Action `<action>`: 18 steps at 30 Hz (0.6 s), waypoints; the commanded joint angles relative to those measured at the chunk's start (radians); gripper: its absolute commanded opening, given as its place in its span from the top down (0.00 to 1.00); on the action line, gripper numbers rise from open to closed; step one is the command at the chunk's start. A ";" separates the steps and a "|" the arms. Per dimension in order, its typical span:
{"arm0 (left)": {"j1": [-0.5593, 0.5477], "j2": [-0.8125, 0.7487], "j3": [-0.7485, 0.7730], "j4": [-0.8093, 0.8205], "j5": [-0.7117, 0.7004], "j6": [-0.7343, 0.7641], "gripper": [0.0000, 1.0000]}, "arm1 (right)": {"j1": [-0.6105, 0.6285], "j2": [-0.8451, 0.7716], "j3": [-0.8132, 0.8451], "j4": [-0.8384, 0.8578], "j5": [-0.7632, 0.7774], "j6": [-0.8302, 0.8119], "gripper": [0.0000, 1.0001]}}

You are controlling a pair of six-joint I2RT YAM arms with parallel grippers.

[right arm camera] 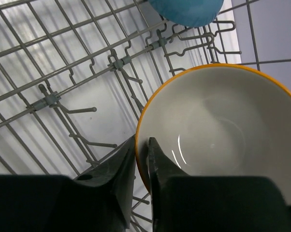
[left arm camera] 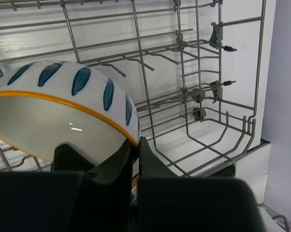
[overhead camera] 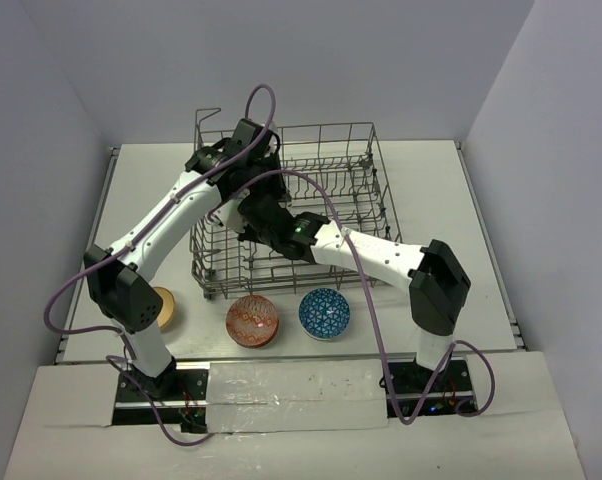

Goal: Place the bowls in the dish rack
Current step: Pass from the left arm to the right

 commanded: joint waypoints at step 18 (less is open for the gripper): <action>-0.013 -0.027 -0.021 0.008 -0.022 0.031 1.00 | -0.042 -0.004 -0.017 0.032 0.110 0.069 1.00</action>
